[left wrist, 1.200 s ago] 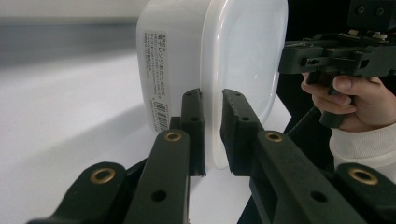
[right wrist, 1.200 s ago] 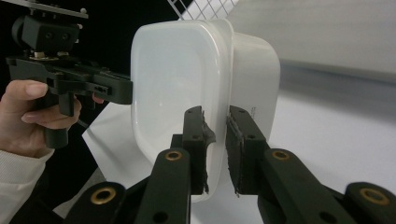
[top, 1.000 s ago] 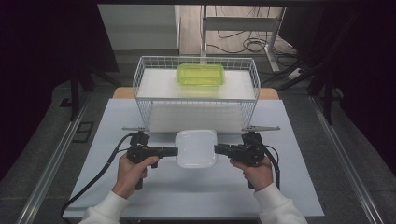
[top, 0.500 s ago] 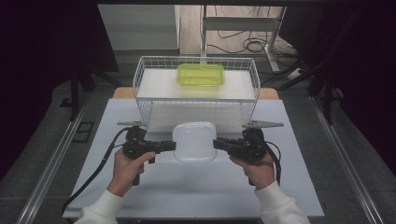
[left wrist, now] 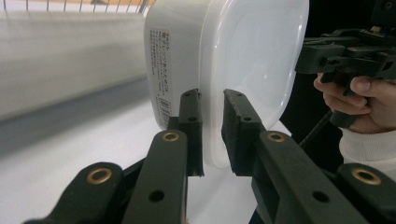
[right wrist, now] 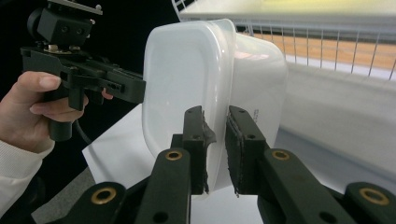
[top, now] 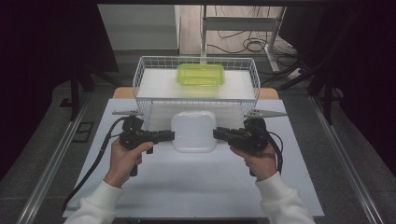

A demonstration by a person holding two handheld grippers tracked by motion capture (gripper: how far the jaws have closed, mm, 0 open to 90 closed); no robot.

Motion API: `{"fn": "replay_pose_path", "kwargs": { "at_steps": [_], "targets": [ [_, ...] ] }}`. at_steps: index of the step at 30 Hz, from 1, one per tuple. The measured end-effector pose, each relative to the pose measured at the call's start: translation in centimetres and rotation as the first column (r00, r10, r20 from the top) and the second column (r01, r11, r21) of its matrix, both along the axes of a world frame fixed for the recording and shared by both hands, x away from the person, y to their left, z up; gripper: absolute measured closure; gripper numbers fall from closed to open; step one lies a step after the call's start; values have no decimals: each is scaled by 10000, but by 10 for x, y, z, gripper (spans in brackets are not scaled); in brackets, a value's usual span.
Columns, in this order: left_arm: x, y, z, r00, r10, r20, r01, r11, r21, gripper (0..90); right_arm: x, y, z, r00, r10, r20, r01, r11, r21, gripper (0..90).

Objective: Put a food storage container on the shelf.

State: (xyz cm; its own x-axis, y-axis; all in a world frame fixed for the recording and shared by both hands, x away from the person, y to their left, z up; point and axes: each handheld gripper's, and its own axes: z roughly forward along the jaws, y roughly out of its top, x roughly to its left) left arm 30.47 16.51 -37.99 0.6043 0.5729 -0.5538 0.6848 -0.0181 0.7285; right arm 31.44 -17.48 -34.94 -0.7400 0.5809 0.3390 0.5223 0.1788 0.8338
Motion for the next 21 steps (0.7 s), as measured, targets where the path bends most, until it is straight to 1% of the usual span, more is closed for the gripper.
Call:
{"fn": "replay_pose_path", "kwargs": {
  "at_steps": [5,7,15,18,21],
  "targets": [
    [4,1,16,9995,-41,298,42,10000,-22,782,4,0,16,9997,59,241,-60,10000,52,777],
    [6,2,21,9994,-65,344,68,9999,-87,783,7,0,21,9994,89,320,-93,9999,124,777],
    [16,3,43,9976,-67,694,67,10000,10,786,18,-1,34,9991,98,422,-115,9991,416,777],
    [19,3,50,9970,-77,772,80,10000,-32,787,22,-3,39,9989,89,453,-110,9988,475,777],
    [22,2,56,9963,-60,859,58,10000,18,788,26,-4,42,9986,76,524,-104,9985,542,776]
  ]
}}
